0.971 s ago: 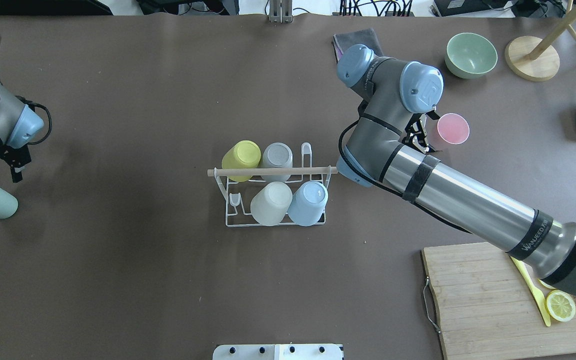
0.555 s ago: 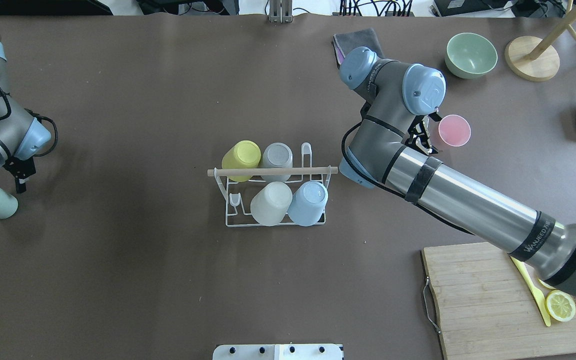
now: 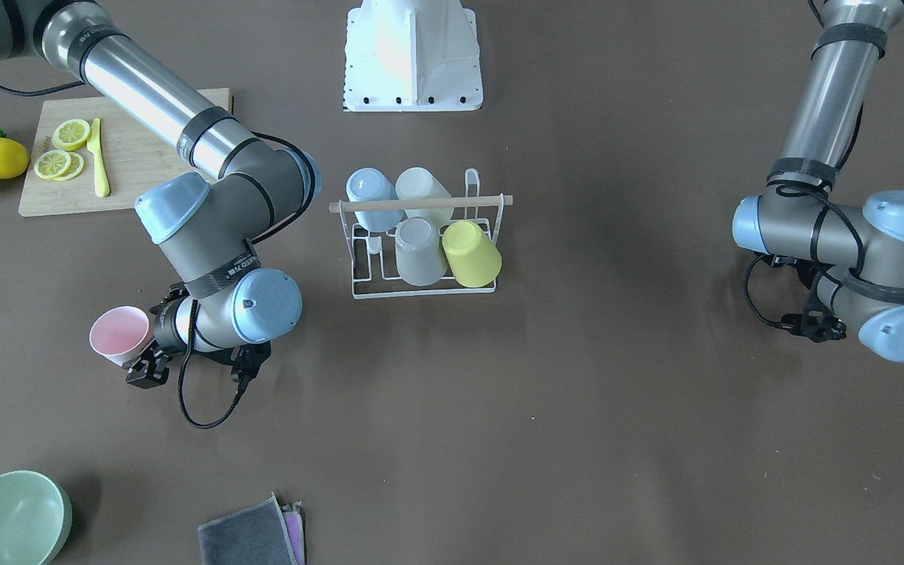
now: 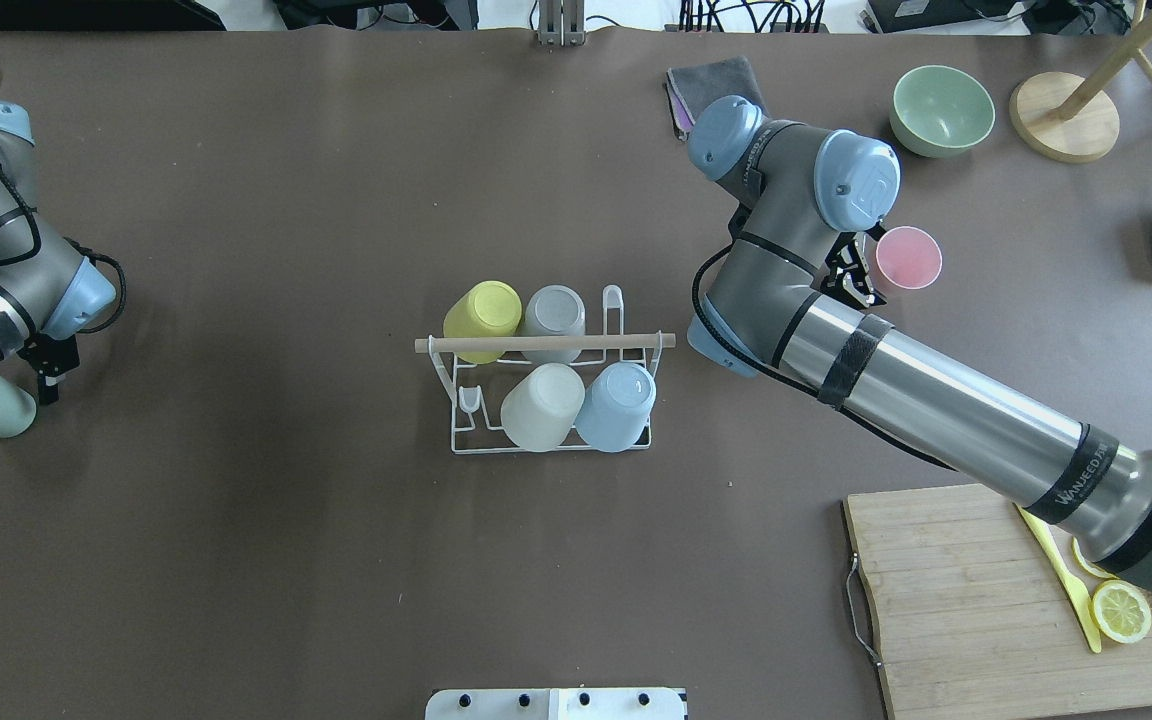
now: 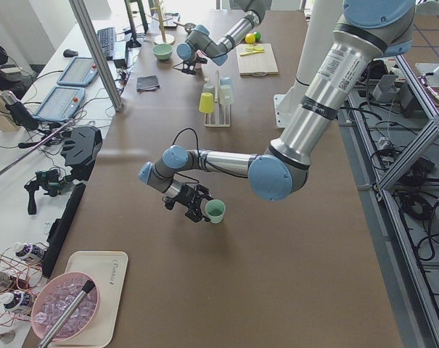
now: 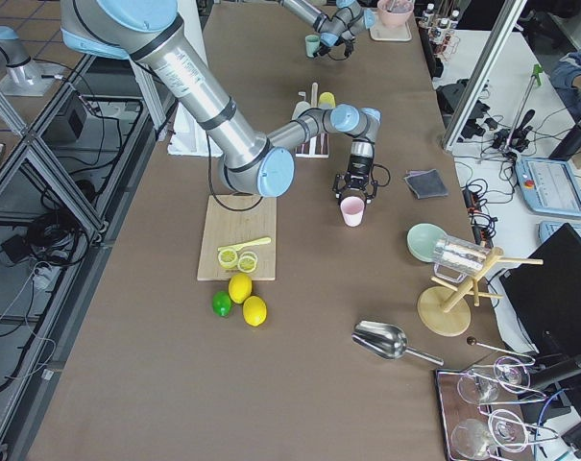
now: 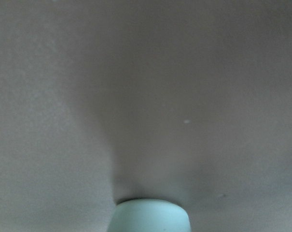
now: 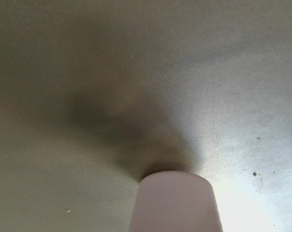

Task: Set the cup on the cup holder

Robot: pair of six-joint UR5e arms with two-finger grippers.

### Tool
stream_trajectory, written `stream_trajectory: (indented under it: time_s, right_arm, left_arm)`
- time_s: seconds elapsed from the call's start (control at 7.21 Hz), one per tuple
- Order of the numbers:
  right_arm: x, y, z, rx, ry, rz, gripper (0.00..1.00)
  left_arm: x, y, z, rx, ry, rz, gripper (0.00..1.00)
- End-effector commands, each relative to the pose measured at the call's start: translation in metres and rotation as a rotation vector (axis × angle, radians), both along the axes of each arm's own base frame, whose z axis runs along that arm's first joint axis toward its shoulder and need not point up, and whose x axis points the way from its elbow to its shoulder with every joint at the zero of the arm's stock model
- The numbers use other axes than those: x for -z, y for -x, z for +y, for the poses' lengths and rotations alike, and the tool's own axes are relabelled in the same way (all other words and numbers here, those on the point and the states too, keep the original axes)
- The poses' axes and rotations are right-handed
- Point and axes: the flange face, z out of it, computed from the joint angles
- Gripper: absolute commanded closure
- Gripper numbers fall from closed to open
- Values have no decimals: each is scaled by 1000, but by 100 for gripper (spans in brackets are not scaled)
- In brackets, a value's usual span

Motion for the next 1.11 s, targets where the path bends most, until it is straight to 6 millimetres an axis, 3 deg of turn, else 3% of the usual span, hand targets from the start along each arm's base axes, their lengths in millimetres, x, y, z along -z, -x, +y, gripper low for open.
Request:
stream_trajectory:
  time_s: [0.0,0.97]
  right_arm:
    - [-5,-2,-2,13,-15,-3,8]
    - [-27,-2,5,42,-21,16,9]
  left_arm:
    - [-1,-11,6,-31,-5,-9,2]
    - [-8,-9,7,-61,-10,-4,2]
